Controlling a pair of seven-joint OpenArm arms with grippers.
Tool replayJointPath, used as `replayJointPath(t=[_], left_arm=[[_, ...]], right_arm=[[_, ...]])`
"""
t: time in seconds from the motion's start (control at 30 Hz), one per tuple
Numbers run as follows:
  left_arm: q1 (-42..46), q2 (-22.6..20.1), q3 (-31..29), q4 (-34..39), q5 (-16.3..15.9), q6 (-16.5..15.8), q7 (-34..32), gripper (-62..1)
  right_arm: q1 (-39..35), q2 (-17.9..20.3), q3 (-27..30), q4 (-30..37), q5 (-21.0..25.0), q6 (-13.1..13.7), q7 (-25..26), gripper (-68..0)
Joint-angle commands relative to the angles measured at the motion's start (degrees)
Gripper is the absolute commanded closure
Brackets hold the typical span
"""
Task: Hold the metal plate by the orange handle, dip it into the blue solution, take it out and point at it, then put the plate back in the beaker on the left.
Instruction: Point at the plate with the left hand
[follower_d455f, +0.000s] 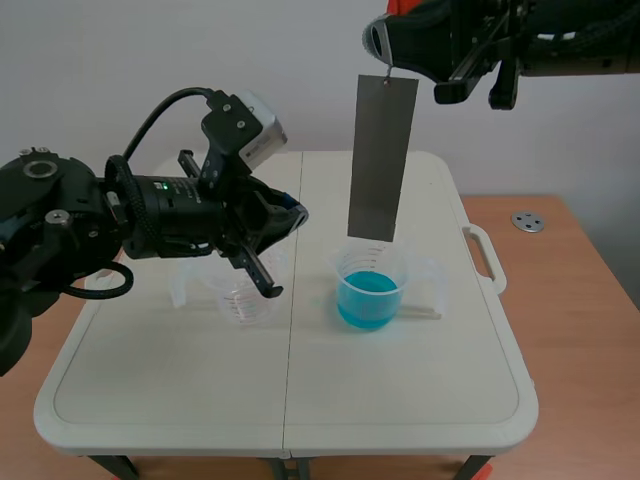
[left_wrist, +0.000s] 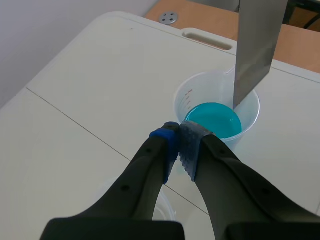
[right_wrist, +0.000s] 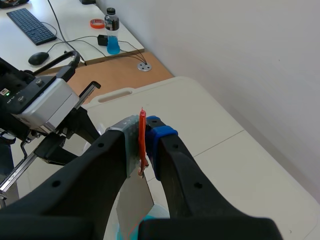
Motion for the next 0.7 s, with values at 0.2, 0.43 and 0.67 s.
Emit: replayJointPath(t=[0.2,0.43,0.67], left_arm=[[-0.5,0.8,0.0,0.5,-0.2,-0.3,-1.2,-2.7],[-0.5,0.8,0.0,0.5,-0.2,-0.3,-1.2,-2.7],[-0.5,0.8,0.0,0.5,-0.2,-0.3,-1.2,-2.7]], right_arm=[[0.9,0.4,0.1,0.7,0.7,0.4,1.1,-1.5],[0.9,0.4,0.1,0.7,0.5,0.4,1.1,-1.5],[0.9,0.4,0.1,0.7,0.5,0.4,1.1,-1.5]])
